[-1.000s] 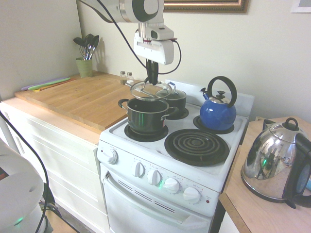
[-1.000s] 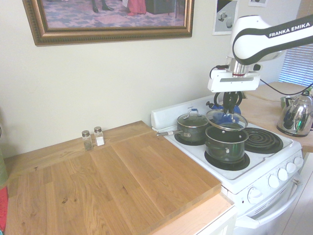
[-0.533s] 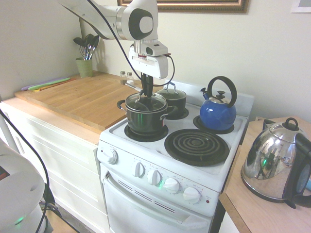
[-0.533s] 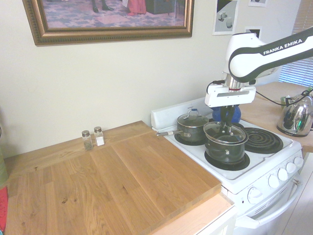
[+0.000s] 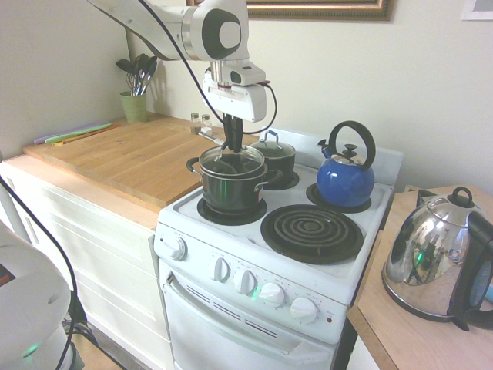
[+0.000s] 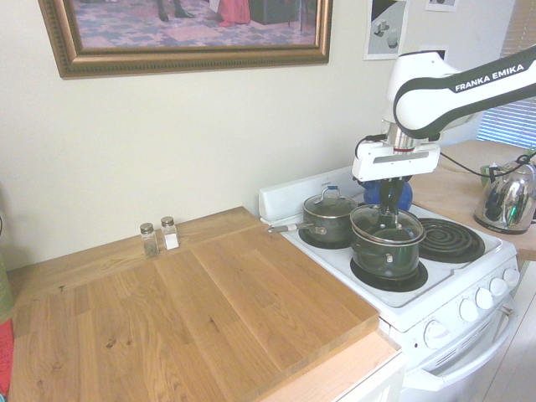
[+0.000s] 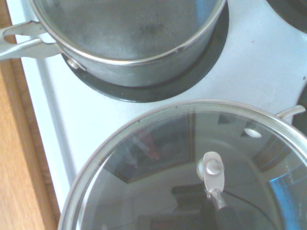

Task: Cover the lid of the pot

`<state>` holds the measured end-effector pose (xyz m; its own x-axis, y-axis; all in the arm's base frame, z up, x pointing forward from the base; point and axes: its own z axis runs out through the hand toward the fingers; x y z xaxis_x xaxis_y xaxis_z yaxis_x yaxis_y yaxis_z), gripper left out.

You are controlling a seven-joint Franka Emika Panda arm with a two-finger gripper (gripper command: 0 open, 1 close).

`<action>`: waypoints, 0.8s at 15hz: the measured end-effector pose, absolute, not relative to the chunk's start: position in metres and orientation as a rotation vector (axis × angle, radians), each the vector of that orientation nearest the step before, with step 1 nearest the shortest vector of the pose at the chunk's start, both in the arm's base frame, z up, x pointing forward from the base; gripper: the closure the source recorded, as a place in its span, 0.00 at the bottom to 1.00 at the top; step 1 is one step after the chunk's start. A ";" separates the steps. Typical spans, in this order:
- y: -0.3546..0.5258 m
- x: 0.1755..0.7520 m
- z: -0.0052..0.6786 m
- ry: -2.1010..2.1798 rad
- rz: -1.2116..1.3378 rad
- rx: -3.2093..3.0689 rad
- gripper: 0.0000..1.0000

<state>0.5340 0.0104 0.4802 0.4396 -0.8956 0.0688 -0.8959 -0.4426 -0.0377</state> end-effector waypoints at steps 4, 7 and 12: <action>0.008 0.532 0.479 -1.658 0.112 2.639 1.00; 0.006 0.532 0.477 -1.659 0.105 2.635 1.00; 0.009 0.536 0.475 -1.644 0.128 2.656 1.00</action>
<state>0.5364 0.0088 0.4750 0.4437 -0.8928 0.0777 -0.8941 -0.4469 -0.0301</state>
